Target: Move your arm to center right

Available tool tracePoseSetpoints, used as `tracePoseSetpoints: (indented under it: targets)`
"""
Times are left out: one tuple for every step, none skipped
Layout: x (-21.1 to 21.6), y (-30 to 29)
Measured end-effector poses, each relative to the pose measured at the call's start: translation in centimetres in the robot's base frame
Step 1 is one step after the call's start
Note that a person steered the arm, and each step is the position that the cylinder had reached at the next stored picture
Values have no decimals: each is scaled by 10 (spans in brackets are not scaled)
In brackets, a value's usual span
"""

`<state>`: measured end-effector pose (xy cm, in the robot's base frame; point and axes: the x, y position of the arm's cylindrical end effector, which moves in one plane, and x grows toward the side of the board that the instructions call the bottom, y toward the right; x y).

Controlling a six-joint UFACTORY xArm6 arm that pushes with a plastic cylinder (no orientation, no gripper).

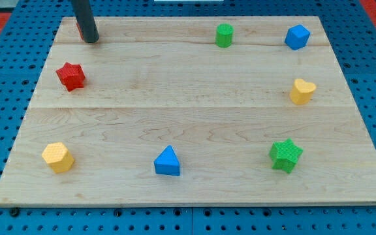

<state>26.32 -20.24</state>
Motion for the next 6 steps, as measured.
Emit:
tracePoseSetpoints:
  targets:
    - [1,-2]
    - [-5,2]
    - [-5,32]
    - [32,117]
    - [57,211]
    - [56,221]
